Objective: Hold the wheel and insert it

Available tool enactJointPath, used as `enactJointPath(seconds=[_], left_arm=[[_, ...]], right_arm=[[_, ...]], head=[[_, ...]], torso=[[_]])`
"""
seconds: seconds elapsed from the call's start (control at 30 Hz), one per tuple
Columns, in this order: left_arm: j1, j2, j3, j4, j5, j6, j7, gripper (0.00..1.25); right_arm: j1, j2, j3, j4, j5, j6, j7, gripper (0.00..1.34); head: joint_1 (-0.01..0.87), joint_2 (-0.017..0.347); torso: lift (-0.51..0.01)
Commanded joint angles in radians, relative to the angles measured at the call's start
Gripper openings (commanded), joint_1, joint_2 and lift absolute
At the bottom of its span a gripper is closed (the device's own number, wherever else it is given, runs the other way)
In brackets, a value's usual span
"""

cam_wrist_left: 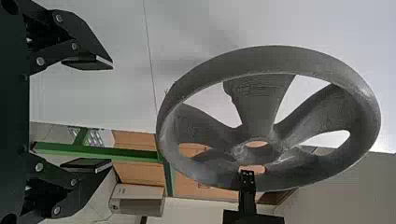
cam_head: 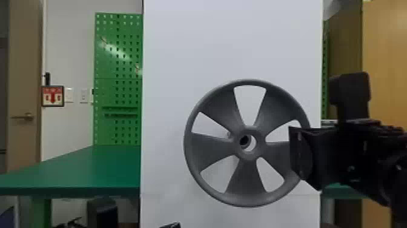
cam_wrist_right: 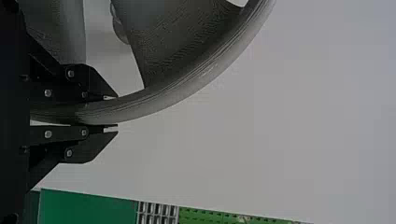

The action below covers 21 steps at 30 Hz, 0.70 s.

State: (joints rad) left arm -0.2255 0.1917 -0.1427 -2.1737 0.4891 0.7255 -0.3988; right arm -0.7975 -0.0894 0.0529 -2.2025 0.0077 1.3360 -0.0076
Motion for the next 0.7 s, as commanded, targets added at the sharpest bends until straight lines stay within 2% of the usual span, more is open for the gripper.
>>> enactJointPath(seconds=[0.0,0.67], left_arm=[[-0.002,0.0,-0.002,0.0,0.0,0.0,0.0,0.75],[-0.003,0.0,-0.005,-0.002,-0.004,0.006,0.0,0.75]], right_arm=[[0.0,0.005,0.01,0.006,0.003,-0.012,0.0,0.32],[-0.008,0.005,0.018,0.017,0.006,-0.012,0.0,0.32]], head=[[0.0,0.015],[0.0,0.015]], torso=[[-0.491],[-0.491]])
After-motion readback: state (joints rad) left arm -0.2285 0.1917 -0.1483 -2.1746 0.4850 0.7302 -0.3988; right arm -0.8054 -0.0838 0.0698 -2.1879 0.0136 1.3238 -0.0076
